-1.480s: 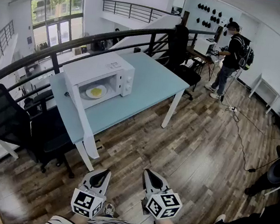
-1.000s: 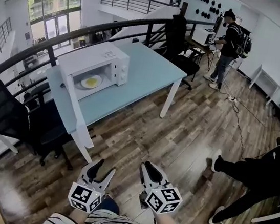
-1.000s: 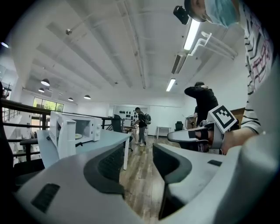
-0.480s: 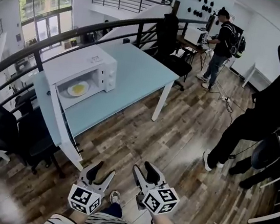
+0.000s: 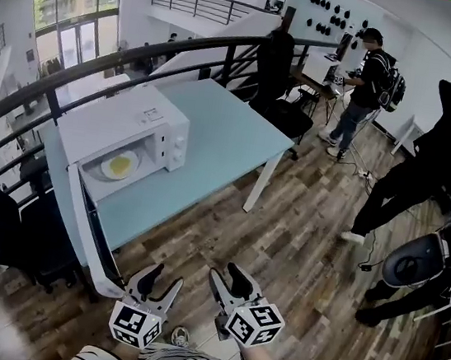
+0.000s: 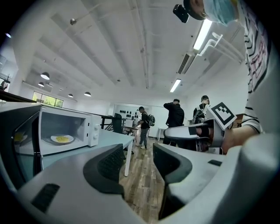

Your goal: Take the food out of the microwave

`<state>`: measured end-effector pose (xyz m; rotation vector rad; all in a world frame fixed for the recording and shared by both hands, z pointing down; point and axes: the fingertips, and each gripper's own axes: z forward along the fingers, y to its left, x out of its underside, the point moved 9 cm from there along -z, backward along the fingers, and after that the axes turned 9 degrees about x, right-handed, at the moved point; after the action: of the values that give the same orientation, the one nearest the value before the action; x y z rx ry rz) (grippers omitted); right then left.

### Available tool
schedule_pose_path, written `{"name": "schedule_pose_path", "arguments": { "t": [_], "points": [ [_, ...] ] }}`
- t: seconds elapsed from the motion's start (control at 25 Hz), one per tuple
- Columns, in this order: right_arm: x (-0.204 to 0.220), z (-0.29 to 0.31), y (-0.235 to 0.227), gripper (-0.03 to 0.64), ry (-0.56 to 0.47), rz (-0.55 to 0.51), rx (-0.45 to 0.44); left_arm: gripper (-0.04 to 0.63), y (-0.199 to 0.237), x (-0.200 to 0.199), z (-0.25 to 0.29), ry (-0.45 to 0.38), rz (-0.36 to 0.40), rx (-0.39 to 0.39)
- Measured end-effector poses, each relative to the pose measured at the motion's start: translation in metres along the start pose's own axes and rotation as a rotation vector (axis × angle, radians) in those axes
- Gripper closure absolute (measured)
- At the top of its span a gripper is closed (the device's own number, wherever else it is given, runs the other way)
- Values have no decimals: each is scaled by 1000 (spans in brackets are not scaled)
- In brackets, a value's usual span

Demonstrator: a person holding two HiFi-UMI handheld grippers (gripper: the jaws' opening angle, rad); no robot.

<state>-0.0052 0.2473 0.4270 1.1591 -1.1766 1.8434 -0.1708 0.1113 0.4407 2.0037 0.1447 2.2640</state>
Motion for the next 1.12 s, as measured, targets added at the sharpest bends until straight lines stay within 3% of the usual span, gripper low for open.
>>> {"name": "schedule_pose_path", "arguments": {
  "t": [0.24, 0.4, 0.88, 1.12],
  "points": [
    [-7, 47, -4, 414, 25, -6, -37, 402, 30, -3, 14, -2, -12, -40],
    [-15, 79, -8, 414, 40, -14, -89, 402, 45, -6, 20, -7, -14, -106],
    [-47, 185, -42, 414, 162, -81, -361, 402, 78, -17, 58, -51, -59, -457],
    [-62, 224, -63, 414, 202, -112, -487, 402, 76, -18, 85, -64, -65, -595]
  ]
}}
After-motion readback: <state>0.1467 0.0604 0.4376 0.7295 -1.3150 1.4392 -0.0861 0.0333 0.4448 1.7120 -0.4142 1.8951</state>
